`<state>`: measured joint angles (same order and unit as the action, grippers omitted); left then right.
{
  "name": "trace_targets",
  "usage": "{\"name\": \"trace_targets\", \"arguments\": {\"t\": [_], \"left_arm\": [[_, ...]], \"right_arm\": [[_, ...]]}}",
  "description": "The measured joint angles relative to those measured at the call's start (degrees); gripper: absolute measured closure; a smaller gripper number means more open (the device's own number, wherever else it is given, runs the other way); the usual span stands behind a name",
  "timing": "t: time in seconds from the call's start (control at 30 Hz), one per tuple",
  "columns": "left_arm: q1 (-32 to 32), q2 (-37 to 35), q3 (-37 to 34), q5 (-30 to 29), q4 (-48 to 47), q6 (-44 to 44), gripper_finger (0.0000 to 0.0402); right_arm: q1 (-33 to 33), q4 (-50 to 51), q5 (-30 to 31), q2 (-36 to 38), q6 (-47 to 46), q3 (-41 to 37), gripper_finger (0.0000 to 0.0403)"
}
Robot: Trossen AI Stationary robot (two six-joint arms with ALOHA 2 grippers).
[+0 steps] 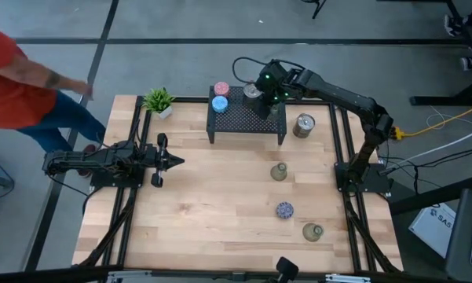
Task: Pick & Place candle stick holders
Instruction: Adjust the silver scented candle on the shelf
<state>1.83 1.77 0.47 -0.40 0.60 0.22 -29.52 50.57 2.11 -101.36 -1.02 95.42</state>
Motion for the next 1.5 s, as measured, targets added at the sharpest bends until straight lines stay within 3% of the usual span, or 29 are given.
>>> {"name": "trace_targets", "arguments": {"t": [0.67, 1.0, 1.5], "left_arm": [[0.0, 0.0, 0.0, 0.0, 0.0, 0.0, 0.0395], [0.0, 0.0, 0.0, 0.0, 0.0, 0.0, 0.0393], [0.0, 0.0, 0.0, 0.0, 0.0, 0.0, 0.0397]], "right_arm": [[0.2, -5.5, 2.8, -1.0, -0.2, 0.0, 0.0394], [0.7, -7.8, -8.6, -0.4, 0.0, 0.0, 0.0394], [2.4, -14.9, -2.4, -2.8, -1.6, 0.0, 0.0394]]}}
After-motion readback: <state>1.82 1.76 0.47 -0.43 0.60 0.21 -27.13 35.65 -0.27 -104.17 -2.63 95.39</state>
